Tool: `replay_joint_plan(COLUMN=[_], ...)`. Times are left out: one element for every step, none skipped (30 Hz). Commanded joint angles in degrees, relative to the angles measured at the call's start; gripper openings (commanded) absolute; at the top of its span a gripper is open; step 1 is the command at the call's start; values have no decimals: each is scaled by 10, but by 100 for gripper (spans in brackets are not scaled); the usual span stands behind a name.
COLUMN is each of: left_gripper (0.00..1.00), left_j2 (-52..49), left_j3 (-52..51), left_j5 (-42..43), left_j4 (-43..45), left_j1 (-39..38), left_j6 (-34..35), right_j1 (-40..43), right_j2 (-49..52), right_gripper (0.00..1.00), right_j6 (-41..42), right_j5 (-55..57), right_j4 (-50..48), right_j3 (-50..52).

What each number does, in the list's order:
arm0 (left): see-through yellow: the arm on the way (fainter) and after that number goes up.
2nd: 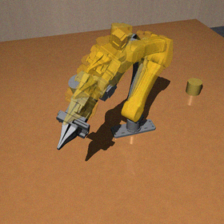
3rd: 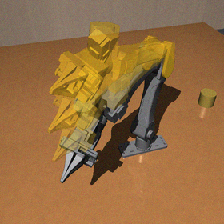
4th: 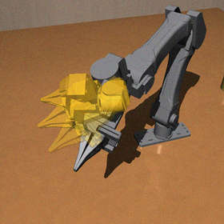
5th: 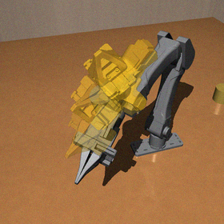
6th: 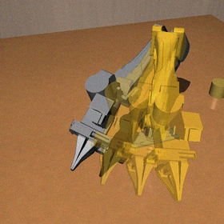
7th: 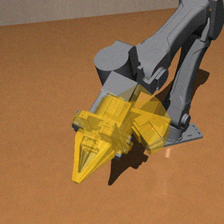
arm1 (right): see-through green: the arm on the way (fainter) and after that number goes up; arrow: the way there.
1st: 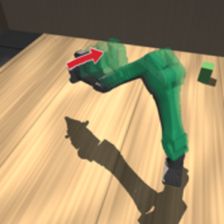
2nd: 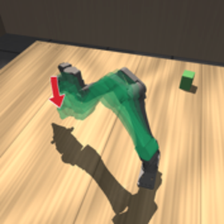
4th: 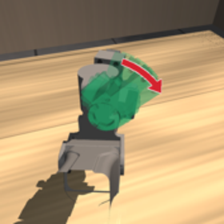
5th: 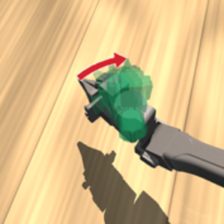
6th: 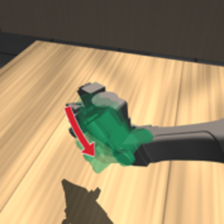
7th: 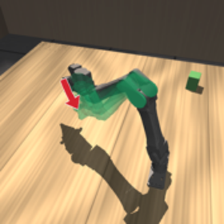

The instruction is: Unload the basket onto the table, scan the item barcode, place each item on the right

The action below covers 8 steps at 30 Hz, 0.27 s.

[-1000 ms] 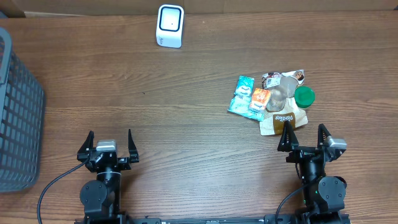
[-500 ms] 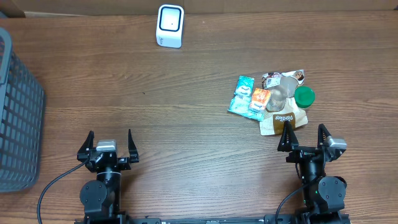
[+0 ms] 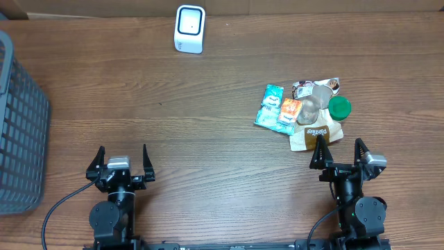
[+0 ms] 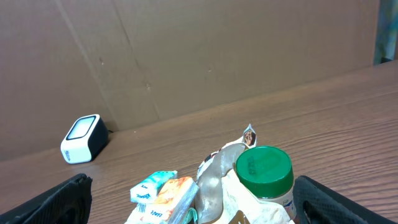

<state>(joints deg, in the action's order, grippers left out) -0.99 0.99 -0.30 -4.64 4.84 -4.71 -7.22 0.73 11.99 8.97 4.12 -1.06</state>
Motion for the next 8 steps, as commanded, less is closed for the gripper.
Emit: replay_joint_plan(left_gripper=[100, 100, 99, 100, 100, 100, 100, 100], left_j2=[7, 7, 7, 7, 7, 7, 7, 7], left_j3=[-7, -7, -7, -7, -7, -7, -7, -7], left_j5=[-7, -7, -7, -7, -7, -7, -7, -7], left_j4=[4, 4, 4, 4, 4, 4, 4, 4], left_j1=[-3, -3, -3, -3, -3, -3, -3, -3], left_j6=[-9, -9, -9, -9, -9, -9, -9, -9], right_j1=[-3, -3, -3, -3, -3, -3, -3, -3], right_j2=[-6, -6, -6, -6, -6, -6, -6, -6], right_gripper=[100, 100, 100, 100, 100, 100, 100, 100], right_j6=[2, 2, 2, 2, 2, 2, 2, 2], right_j5=[0, 0, 0, 0, 0, 0, 0, 0], right_j4=[-3, -3, -3, -3, -3, -3, -3, -3], right_j3=[6, 6, 6, 6, 6, 6, 6, 6])
